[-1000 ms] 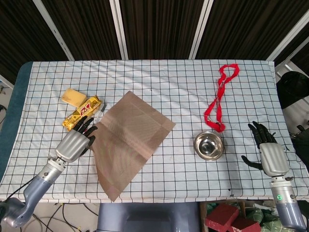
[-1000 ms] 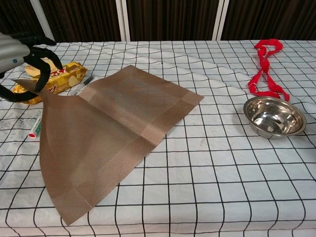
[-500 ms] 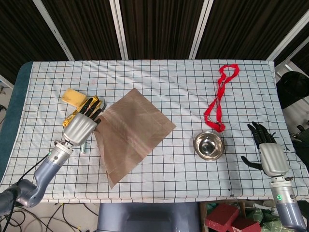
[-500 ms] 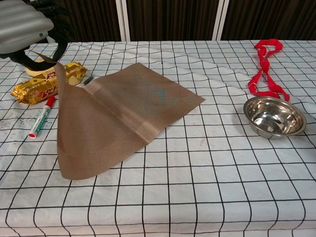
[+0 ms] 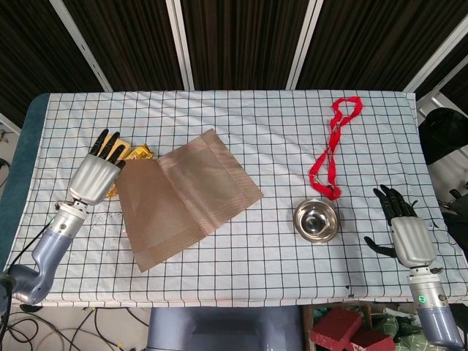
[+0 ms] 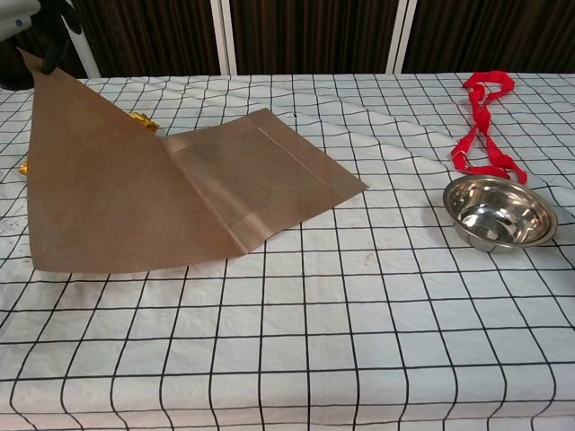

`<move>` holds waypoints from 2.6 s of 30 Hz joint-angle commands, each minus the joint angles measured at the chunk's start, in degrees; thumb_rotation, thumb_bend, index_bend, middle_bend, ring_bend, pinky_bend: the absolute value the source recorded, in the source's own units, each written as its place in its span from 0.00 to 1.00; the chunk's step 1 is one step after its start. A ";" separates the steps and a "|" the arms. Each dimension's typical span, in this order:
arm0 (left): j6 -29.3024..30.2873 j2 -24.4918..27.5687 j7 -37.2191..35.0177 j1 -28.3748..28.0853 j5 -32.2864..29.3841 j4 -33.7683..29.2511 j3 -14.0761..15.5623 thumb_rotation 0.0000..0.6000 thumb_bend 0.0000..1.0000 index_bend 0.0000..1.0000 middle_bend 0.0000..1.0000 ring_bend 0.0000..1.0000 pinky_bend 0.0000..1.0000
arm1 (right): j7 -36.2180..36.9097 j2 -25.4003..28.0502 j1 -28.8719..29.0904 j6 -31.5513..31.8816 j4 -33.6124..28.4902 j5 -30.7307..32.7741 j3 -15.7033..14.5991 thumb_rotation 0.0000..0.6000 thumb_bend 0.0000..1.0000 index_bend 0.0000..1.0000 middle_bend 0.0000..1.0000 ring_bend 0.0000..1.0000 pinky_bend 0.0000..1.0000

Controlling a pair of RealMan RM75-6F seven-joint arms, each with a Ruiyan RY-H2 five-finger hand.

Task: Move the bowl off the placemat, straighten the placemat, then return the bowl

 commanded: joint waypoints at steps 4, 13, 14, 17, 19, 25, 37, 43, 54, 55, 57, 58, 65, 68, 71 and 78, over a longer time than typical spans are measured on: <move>2.16 1.17 -3.30 2.30 -1.27 -0.07 -0.13 1.00 0.10 0.45 0.18 0.03 0.03 | -0.17 0.03 0.01 -0.04 -0.06 -0.11 -0.09 1.00 0.16 0.00 0.00 0.00 0.18; 8.64 2.93 -14.27 8.97 -2.21 -8.03 1.31 1.00 0.02 0.20 0.13 0.02 0.01 | -0.66 0.06 0.05 -0.13 -0.10 -0.19 -0.19 1.00 0.16 0.00 0.00 0.00 0.18; 9.89 3.26 -15.80 10.06 -2.07 -9.34 1.62 1.00 0.02 0.19 0.13 0.02 0.01 | -0.75 0.07 0.05 -0.09 -0.10 -0.19 -0.16 1.00 0.16 0.00 0.00 0.00 0.18; 13.07 4.14 -18.98 12.98 -1.90 -12.70 2.47 1.00 0.02 0.18 0.13 0.02 0.01 | -1.14 0.13 0.12 0.31 0.04 -0.53 0.00 1.00 0.12 0.00 0.00 0.00 0.18; 15.02 4.36 -19.36 14.96 -2.98 -14.76 2.62 1.00 0.02 0.17 0.12 0.02 0.01 | -1.72 0.03 0.16 1.07 0.43 -1.11 0.20 1.00 0.10 0.00 0.00 0.00 0.18; 20.69 4.19 -16.59 20.18 -4.46 -19.46 3.86 1.00 0.02 0.09 0.05 0.00 0.00 | -2.27 0.26 0.12 2.77 -0.02 -2.06 0.82 1.00 0.09 0.00 0.00 0.00 0.18; 28.51 1.80 -15.60 25.84 -2.24 -18.92 4.68 1.00 0.02 0.01 0.00 0.00 0.00 | -11.32 0.60 5.00 0.84 -4.27 -5.60 3.23 1.00 0.09 0.00 0.00 0.00 0.18; 27.77 1.68 -18.19 25.96 -2.28 -17.42 3.81 1.00 0.02 0.01 0.00 0.00 0.00 | -19.96 -0.71 12.28 -6.27 -7.62 -6.23 6.21 1.00 0.00 0.04 0.01 0.00 0.18; 25.41 1.88 -21.04 25.84 -1.98 -16.10 3.06 1.00 0.02 0.01 0.00 0.00 0.00 | -34.79 -10.57 24.97 -19.64 -3.14 2.45 10.48 1.00 0.03 0.19 0.07 0.04 0.19; 25.21 1.84 -21.15 25.79 -1.91 -16.09 2.94 1.00 0.02 0.01 0.00 0.00 0.00 | -35.57 -11.68 25.98 -20.60 -2.07 3.51 10.64 1.00 0.03 0.19 0.07 0.05 0.19; 24.72 1.78 -21.28 25.70 -1.90 -16.04 2.76 1.00 0.02 0.01 0.00 0.00 0.00 | -36.59 -13.53 27.51 -21.89 -0.15 5.24 10.74 1.00 0.03 0.19 0.07 0.05 0.19; 24.50 1.77 -21.27 25.68 -1.89 -16.03 2.68 1.00 0.02 0.01 0.00 0.00 0.00 | -36.89 -14.46 28.23 -22.59 0.89 6.06 10.69 1.00 0.03 0.19 0.07 0.05 0.19; 23.45 1.54 -21.57 25.55 -2.19 -15.97 1.96 1.00 0.02 0.01 0.00 0.00 0.00 | -37.37 -18.96 31.22 -25.51 7.58 10.10 9.85 1.00 0.01 0.19 0.07 0.05 0.19; 23.24 1.42 -21.60 25.56 -2.23 -15.88 1.72 1.00 0.02 0.01 0.00 0.00 0.00 | -36.78 -20.47 31.85 -25.91 9.97 11.24 9.57 1.00 0.01 0.19 0.07 0.05 0.19; 23.01 1.29 -21.62 25.56 -2.24 -15.89 1.43 1.00 0.02 0.01 0.00 0.00 0.00 | -35.93 -22.30 32.60 -26.00 12.49 12.03 9.27 1.00 0.01 0.19 0.07 0.05 0.19; 22.59 1.11 -21.65 25.66 -2.53 -15.81 0.80 1.00 0.02 0.01 0.00 0.00 0.00 | -33.64 -27.44 35.03 -26.43 18.28 13.04 9.25 1.00 0.02 0.20 0.07 0.05 0.19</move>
